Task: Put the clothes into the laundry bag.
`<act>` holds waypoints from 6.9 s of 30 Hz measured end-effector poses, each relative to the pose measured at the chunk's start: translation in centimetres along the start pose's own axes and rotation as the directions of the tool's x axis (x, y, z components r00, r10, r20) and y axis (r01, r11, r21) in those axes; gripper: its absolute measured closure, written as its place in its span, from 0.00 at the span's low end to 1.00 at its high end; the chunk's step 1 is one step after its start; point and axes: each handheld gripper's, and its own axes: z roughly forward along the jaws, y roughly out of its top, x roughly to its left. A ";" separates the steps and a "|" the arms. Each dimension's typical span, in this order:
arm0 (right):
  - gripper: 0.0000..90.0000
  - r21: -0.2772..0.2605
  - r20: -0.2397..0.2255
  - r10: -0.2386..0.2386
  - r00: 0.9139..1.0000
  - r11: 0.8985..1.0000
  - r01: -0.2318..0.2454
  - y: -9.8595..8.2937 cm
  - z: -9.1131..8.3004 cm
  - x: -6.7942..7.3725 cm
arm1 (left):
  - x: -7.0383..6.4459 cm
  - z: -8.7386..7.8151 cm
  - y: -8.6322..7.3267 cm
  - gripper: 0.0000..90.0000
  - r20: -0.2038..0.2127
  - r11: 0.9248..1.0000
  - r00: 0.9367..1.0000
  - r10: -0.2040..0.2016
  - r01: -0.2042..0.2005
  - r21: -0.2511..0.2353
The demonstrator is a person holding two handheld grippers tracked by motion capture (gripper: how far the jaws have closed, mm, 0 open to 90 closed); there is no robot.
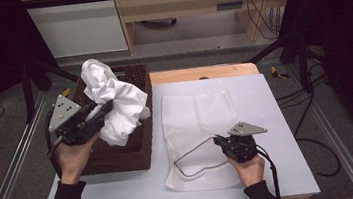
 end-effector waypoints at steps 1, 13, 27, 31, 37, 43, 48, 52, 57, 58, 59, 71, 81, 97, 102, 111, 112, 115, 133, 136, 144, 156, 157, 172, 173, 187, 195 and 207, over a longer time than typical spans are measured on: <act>0.97 0.000 0.001 -0.001 1.000 1.000 0.001 0.0 0.0 0.0 | -0.4 -0.1 0.1 0.75 0.009 1.000 1.000 0.003 -0.003 -0.008; 0.97 -0.001 0.005 0.006 1.000 1.000 -0.006 0.0 0.0 0.0 | -4.3 -0.5 0.5 0.75 0.126 1.000 0.992 0.025 -0.023 -0.022; 0.97 -0.001 0.019 0.004 1.000 1.000 -0.004 0.0 0.3 -0.2 | -8.6 -0.3 -0.6 0.75 0.256 0.998 0.965 0.059 -0.056 -0.018; 0.98 0.002 0.024 0.007 1.000 1.000 -0.007 0.0 0.4 -0.3 | -9.8 -0.4 -1.2 0.75 0.297 0.998 0.953 0.055 -0.052 -0.016; 0.98 0.006 0.033 0.009 0.999 1.000 -0.010 0.0 0.5 -0.4 | -11.3 -0.5 -2.1 0.75 0.347 0.998 0.936 0.058 -0.061 -0.002; 0.98 0.003 0.037 0.009 0.999 1.000 -0.009 0.0 0.6 -0.5 | -13.0 -0.3 -2.9 0.75 0.403 0.997 0.913 0.058 -0.071 0.018; 0.98 -0.002 0.035 0.013 0.999 1.000 -0.013 0.0 0.6 -0.5 | -14.5 0.2 -3.8 0.75 0.436 0.994 0.898 0.063 -0.093 0.048; 0.98 -0.003 0.037 0.014 0.999 1.000 -0.014 0.1 0.6 -0.5 | -15.0 0.5 -4.4 0.75 0.453 0.993 0.890 0.060 -0.100 0.065; 0.98 -0.004 0.041 0.017 0.999 1.000 -0.017 0.1 0.5 -0.4 | -16.4 1.3 -5.8 0.75 0.484 0.984 0.873 0.061 -0.133 0.116; 0.98 -0.006 0.040 0.016 0.999 1.000 -0.016 0.1 0.5 -0.4 | -16.6 1.4 -6.1 0.75 0.489 0.983 0.870 0.060 -0.137 0.122; 0.98 -0.009 0.039 0.018 0.999 1.000 -0.018 0.1 0.5 -0.4 | -16.9 1.6 -6.4 0.75 0.493 0.981 0.868 0.058 -0.141 0.132; 0.97 -0.015 0.038 0.027 0.999 1.000 -0.026 0.0 0.4 -0.4 | -19.9 5.6 -9.8 0.75 0.530 0.941 0.845 0.068 -0.231 0.247; 0.97 -0.022 0.036 0.020 0.999 1.000 -0.020 0.0 0.4 -0.4 | -21.2 9.7 -11.7 0.74 0.512 0.901 0.858 0.052 -0.261 0.346; 0.97 -0.023 0.029 0.023 0.999 0.999 -0.023 0.0 0.2 -0.4 | -20.4 10.8 -11.2 0.32 0.403 0.927 0.915 0.022 -0.169 0.334; 0.97 -0.025 0.028 0.020 0.999 1.000 -0.019 0.0 0.2 -0.4 | -19.3 11.7 -10.9 0.26 0.335 0.943 0.942 0.002 -0.113 0.313; 0.97 -0.019 0.026 0.022 0.999 1.000 -0.021 0.0 0.3 -0.3 | -20.3 12.6 -11.9 0.86 0.416 0.940 0.909 -0.032 -0.114 0.322; 0.97 -0.019 0.027 0.020 0.999 1.000 -0.019 0.0 0.3 -0.3 | -20.5 12.6 -11.7 0.91 0.422 0.938 0.906 -0.033 -0.118 0.326; 0.97 -0.025 0.026 0.021 0.999 0.999 -0.020 0.0 0.2 -0.3 | -21.4 12.9 -11.5 0.94 0.442 0.933 0.897 -0.011 -0.149 0.327; 0.97 -0.061 0.009 0.023 1.000 0.998 -0.023 0.2 -0.7 -0.4 | -21.3 14.8 -11.8 0.52 0.367 0.913 0.930 -0.004 -0.146 0.380; 0.97 -0.060 0.008 0.031 0.999 0.998 -0.031 0.1 -0.9 -0.5 | -20.3 13.0 -11.2 0.42 0.370 0.925 0.929 0.022 -0.159 0.346; 0.97 -0.053 0.002 0.031 1.000 0.998 -0.030 0.0 -1.1 -0.4 | -17.9 8.9 -12.7 0.31 0.366 0.916 0.931 0.007 -0.153 0.372; 0.97 -0.021 0.006 0.024 1.000 0.999 -0.024 -0.5 -0.7 -0.4 | -19.3 9.3 -15.3 0.56 0.399 0.893 0.913 -0.081 -0.111 0.436; 0.97 -0.020 0.005 0.021 1.000 1.000 -0.021 -0.5 -0.7 -0.4 | -19.3 9.5 -15.5 0.59 0.398 0.891 0.913 -0.086 -0.108 0.441; 0.97 -0.012 0.006 0.025 1.000 1.000 -0.025 -0.6 -0.5 -0.4 | -19.5 9.6 -13.1 0.94 0.394 0.908 0.918 -0.048 -0.124 0.400; 0.97 -0.013 0.005 0.027 1.000 1.000 -0.027 -0.6 -0.5 -0.3 | -19.6 9.9 -12.5 0.94 0.391 0.915 0.919 -0.041 -0.123 0.384; 0.97 -0.036 -0.007 0.028 1.000 0.999 -0.028 -0.4 -1.0 -0.3 | -20.1 15.4 -13.9 0.84 0.305 0.902 0.952 0.003 -0.134 0.411; 0.97 -0.033 -0.002 0.031 1.000 0.999 -0.031 -0.4 -1.0 -0.5 | -19.0 12.2 -11.9 0.59 0.317 0.922 0.948 -0.024 -0.102 0.374; 0.97 -0.042 0.007 0.032 0.999 0.999 -0.032 -0.4 -1.2 -0.7 | -22.2 8.7 -12.8 0.40 0.410 0.912 0.912 0.016 -0.182 0.369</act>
